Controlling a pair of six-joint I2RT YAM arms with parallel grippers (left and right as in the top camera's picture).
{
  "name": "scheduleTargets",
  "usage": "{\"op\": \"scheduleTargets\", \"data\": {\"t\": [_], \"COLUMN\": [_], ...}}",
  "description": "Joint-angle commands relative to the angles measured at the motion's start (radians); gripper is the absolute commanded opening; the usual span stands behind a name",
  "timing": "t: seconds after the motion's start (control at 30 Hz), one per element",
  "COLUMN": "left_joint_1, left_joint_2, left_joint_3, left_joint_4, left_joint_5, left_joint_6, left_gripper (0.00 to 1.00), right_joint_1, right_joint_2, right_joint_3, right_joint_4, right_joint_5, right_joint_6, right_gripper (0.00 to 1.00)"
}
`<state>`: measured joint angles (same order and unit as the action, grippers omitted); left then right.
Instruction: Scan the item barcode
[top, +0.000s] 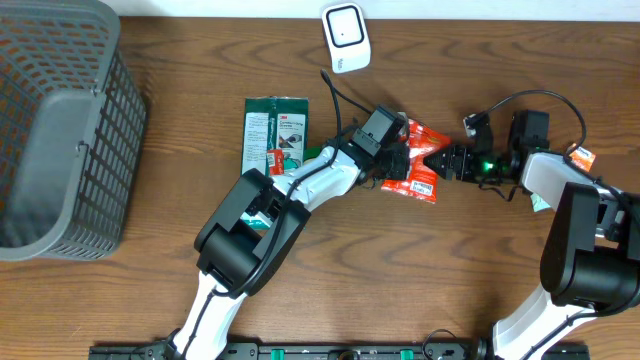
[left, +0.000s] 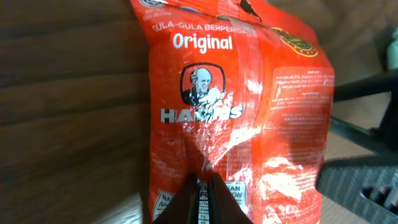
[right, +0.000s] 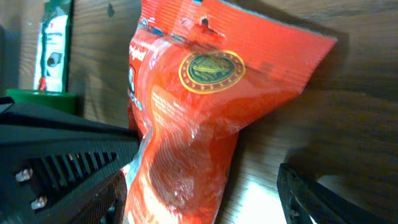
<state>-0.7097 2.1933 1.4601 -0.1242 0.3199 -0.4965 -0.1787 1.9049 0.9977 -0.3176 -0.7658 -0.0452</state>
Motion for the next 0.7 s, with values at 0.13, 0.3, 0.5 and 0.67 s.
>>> {"op": "scheduleTargets", "data": {"t": [0.13,0.3,0.5,0.67], "left_joint_1": [0.009,0.009,0.025,0.039], "left_joint_2": [0.042,0.039,-0.063,-0.144], "left_joint_3": [-0.037,-0.037,-0.024,-0.024], "left_joint_4": [-0.081,-0.084,-0.076,-0.073], "left_joint_5": [-0.157,-0.148,-0.148,-0.149], "left_joint_6": [0.032,0.032,0.063,0.062], "left_gripper": [0.09,0.09,0.09,0.1], "right_joint_1": [-0.006,-0.005,-0.005,-0.005], "right_joint_2": [0.013,0.013,0.013,0.013], "right_joint_3": [-0.058,-0.072,-0.073,-0.073], "right_joint_4": [0.08,0.108,0.117,0.117], "right_joint_5": [-0.082,-0.082,-0.082,-0.081], "right_joint_6": [0.007,0.007,0.007,0.007], "right_gripper": [0.72,0.72,0.71,0.71]}}
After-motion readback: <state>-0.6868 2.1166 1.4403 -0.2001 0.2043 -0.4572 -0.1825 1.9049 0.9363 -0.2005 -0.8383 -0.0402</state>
